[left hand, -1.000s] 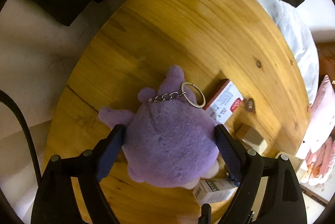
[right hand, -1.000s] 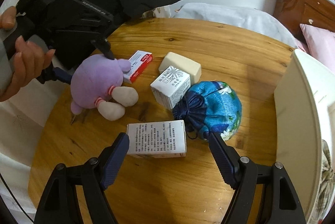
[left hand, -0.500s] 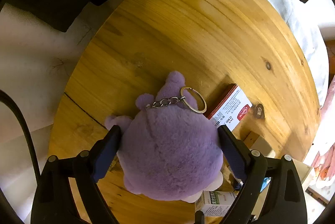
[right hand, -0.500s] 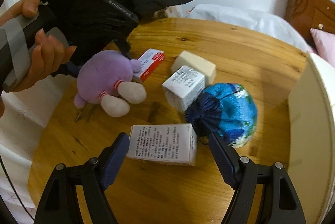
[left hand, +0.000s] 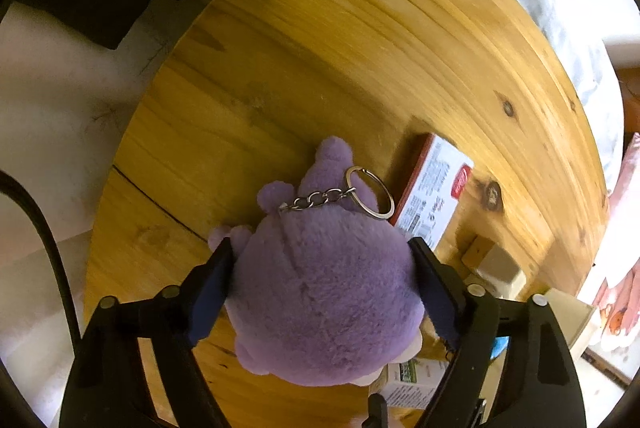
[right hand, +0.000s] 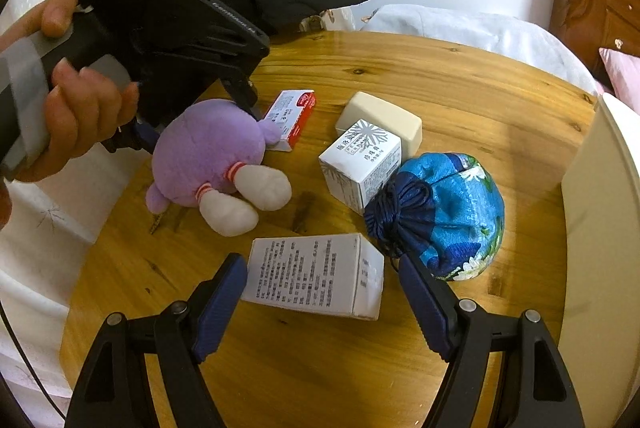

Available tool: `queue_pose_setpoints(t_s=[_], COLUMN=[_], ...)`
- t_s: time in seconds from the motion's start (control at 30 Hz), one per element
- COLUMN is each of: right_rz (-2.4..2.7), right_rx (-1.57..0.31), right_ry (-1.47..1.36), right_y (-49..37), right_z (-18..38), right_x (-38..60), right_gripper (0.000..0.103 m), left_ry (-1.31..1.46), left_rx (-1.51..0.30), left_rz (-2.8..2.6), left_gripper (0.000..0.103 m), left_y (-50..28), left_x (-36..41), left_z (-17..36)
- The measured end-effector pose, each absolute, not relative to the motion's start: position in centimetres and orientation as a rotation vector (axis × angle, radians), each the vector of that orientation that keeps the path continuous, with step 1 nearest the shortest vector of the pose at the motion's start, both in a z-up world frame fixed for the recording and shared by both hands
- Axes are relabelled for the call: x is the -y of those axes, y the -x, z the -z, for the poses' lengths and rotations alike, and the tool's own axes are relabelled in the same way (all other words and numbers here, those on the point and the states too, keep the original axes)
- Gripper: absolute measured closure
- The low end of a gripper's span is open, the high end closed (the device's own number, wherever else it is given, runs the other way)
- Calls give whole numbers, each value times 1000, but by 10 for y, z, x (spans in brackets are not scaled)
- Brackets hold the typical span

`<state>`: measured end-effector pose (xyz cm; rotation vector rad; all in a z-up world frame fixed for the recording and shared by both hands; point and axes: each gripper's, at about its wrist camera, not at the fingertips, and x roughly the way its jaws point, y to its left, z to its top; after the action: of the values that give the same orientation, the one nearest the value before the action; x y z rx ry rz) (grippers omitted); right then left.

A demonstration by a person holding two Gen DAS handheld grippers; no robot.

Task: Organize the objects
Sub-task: 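Grasp the purple plush toy with the left gripper while the right gripper grasps the white printed box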

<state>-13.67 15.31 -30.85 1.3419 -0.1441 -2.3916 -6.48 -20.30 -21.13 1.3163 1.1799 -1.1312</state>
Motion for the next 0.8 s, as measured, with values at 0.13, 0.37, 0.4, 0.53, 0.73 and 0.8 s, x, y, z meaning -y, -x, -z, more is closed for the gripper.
queue_pose_setpoints(t_s=[0.13,0.37,0.4,0.53,0.73,0.8], right_rz=[2382,2337,2334,2340,2342,2349], right_rx=[164,175,174,187,183,186], right_ry=[-1352,-1432,-1438,-1440,-1441,-1428], right_y=[137,142,141,144,145,144], right_z=[309,320,320,322,320,318], right_x=[-152,-148,-149,-151,-151,-151], right_gripper=[24,34,35,36,38,39], left_ry=[-1316,-1326,-1323,-1336,-1366,-1375], left_rx=[-1248,-1291,-1292,-1283,-1248,-1229], left_rz=[1143,1158,1161,1156,1168,1172], left_gripper=[25,26,26,26,26,26], left_y=[54,35,31,13,-17,-27], left_x=[199,188,186,176,163,159], left_z=[209,193,189,175,154,149])
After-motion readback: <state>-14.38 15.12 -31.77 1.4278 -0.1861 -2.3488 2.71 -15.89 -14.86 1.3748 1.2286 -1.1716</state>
